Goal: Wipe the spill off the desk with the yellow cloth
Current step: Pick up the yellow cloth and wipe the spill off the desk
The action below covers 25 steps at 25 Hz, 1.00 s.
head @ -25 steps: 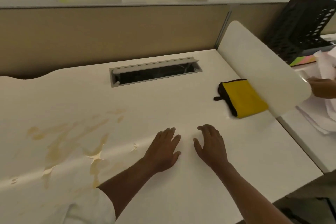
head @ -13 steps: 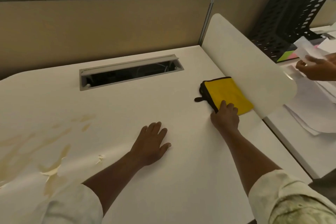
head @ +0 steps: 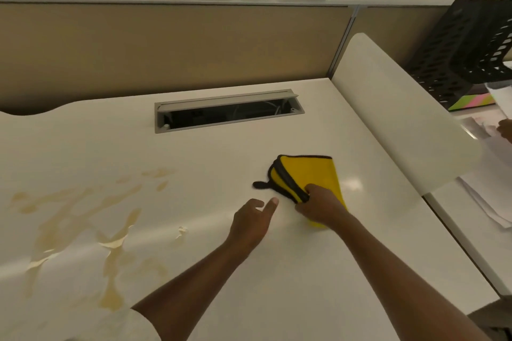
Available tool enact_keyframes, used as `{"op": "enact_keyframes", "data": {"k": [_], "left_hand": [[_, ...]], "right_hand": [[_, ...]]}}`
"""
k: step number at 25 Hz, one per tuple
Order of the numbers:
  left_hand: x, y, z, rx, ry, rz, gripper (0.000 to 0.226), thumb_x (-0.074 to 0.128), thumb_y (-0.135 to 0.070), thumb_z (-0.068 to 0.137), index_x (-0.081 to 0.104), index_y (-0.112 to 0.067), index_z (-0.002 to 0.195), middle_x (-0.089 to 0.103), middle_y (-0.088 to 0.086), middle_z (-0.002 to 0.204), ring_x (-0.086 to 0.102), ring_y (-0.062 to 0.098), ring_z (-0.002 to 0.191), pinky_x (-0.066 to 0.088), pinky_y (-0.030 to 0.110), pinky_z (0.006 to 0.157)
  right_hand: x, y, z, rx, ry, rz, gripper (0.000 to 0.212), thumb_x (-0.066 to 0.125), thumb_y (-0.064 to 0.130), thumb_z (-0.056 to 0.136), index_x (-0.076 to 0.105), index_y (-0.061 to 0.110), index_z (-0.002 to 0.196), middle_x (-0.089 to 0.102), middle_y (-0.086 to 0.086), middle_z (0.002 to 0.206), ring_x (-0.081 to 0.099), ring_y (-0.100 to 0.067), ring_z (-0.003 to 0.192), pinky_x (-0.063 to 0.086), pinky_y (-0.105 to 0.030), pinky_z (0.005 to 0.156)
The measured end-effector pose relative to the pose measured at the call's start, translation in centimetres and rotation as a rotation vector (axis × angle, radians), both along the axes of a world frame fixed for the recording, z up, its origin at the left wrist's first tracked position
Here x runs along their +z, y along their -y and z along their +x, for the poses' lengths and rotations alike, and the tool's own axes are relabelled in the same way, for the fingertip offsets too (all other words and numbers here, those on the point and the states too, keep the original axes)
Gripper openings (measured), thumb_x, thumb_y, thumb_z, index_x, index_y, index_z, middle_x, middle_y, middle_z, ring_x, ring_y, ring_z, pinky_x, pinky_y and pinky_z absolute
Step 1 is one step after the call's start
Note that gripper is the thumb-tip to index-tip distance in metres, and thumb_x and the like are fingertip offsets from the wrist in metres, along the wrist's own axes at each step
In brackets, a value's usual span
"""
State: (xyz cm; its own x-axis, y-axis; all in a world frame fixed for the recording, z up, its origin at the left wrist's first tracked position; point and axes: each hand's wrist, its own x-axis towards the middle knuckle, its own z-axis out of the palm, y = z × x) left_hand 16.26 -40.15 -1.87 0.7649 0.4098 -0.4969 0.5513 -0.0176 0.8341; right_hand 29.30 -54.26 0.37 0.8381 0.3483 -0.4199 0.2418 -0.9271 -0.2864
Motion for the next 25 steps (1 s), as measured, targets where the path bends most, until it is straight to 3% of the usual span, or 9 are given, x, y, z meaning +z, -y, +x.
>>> {"op": "enact_keyframes", "data": {"k": [3, 8, 10, 13, 17, 19, 21, 23, 25], "left_hand": [[2.0, -2.0, -1.8, 0.273, -0.057, -0.386, 0.056, 0.063, -0.070, 0.085, 0.065, -0.016, 0.100, 0.074, 0.013, 0.099, 0.075, 0.031, 0.091, 0.063, 0.045, 0.084], [4.8, -4.9, -7.4, 0.325, 0.027, -0.389, 0.023, 0.069, -0.022, 0.090, 0.064, -0.009, 0.107, 0.071, 0.012, 0.092, 0.072, 0.029, 0.083, 0.061, 0.038, 0.066], [6.2, -6.0, -9.9, 0.308, 0.026, -0.334, 0.010, 0.059, -0.016, 0.092, 0.061, -0.017, 0.101, 0.064, 0.012, 0.091, 0.065, 0.026, 0.085, 0.060, 0.043, 0.075], [8.4, -7.6, -14.8, 0.286, 0.075, -0.432, 0.023, 0.056, -0.014, 0.096, 0.059, -0.023, 0.116, 0.067, 0.011, 0.112, 0.065, 0.027, 0.103, 0.058, 0.042, 0.084], [9.7, -8.4, -20.8, 0.283, 0.109, -0.680, 0.036, 0.065, -0.015, 0.089, 0.062, -0.021, 0.124, 0.072, 0.010, 0.118, 0.067, 0.033, 0.109, 0.057, 0.038, 0.083], [8.8, -8.7, -23.1, 0.276, 0.099, -0.646, 0.031, 0.065, -0.018, 0.090, 0.062, -0.024, 0.120, 0.071, 0.008, 0.118, 0.066, 0.032, 0.111, 0.058, 0.041, 0.087], [7.3, -9.0, -25.5, 0.251, 0.058, -0.510, 0.023, 0.060, -0.025, 0.094, 0.061, -0.031, 0.116, 0.070, 0.003, 0.118, 0.066, 0.027, 0.112, 0.057, 0.044, 0.098], [5.3, -9.0, -27.7, 0.190, 0.006, -0.299, 0.026, 0.060, -0.037, 0.094, 0.060, -0.031, 0.119, 0.071, -0.003, 0.115, 0.068, 0.016, 0.106, 0.058, 0.042, 0.098], [3.1, -9.3, -29.8, 0.140, -0.052, -0.006, 0.036, 0.060, -0.045, 0.094, 0.055, -0.030, 0.126, 0.069, -0.008, 0.109, 0.066, 0.009, 0.098, 0.056, 0.028, 0.084]], "right_hand": [[2.1, -2.3, -6.7, 0.043, -0.133, 0.174, 0.022, 0.069, 0.030, 0.085, 0.056, 0.016, 0.095, 0.057, 0.000, 0.078, 0.053, -0.017, 0.068, 0.039, -0.027, 0.056], [5.9, -4.4, -15.5, 0.125, -0.340, 0.487, 0.024, 0.067, 0.046, 0.085, 0.064, 0.027, 0.100, 0.067, 0.003, 0.082, 0.062, -0.008, 0.070, 0.049, -0.026, 0.065], [7.2, -4.5, -17.7, -0.070, -0.419, 0.673, 0.044, 0.063, 0.070, 0.076, 0.069, 0.039, 0.106, 0.073, 0.009, 0.097, 0.070, -0.007, 0.088, 0.055, -0.029, 0.079], [6.2, -5.0, -20.2, -0.411, -0.326, 0.715, 0.063, 0.057, 0.085, 0.071, 0.060, 0.043, 0.118, 0.067, 0.011, 0.116, 0.064, -0.014, 0.108, 0.053, -0.042, 0.094], [5.2, -6.5, -23.9, -0.584, -0.843, 0.766, 0.056, 0.062, 0.070, 0.077, 0.059, 0.034, 0.119, 0.071, -0.004, 0.117, 0.068, -0.032, 0.108, 0.054, -0.054, 0.091], [5.4, -6.8, -25.2, -0.484, -0.736, 0.761, 0.069, 0.075, 0.077, 0.060, 0.059, 0.039, 0.115, 0.072, 0.000, 0.114, 0.069, -0.028, 0.103, 0.057, -0.047, 0.082], [5.2, -7.3, -26.1, -0.353, -0.434, 0.662, 0.067, 0.071, 0.077, 0.064, 0.052, 0.042, 0.118, 0.066, 0.004, 0.120, 0.063, -0.017, 0.095, 0.053, -0.036, 0.074], [4.0, -7.6, -26.5, -0.205, -0.110, 0.474, 0.071, 0.061, 0.073, 0.077, 0.044, 0.036, 0.135, 0.061, -0.004, 0.131, 0.061, -0.020, 0.096, 0.054, -0.041, 0.081], [1.8, -7.5, -26.8, -0.084, 0.163, 0.251, 0.090, 0.051, 0.078, 0.079, 0.034, 0.025, 0.150, 0.052, -0.012, 0.145, 0.057, -0.034, 0.118, 0.048, -0.055, 0.099]]}}
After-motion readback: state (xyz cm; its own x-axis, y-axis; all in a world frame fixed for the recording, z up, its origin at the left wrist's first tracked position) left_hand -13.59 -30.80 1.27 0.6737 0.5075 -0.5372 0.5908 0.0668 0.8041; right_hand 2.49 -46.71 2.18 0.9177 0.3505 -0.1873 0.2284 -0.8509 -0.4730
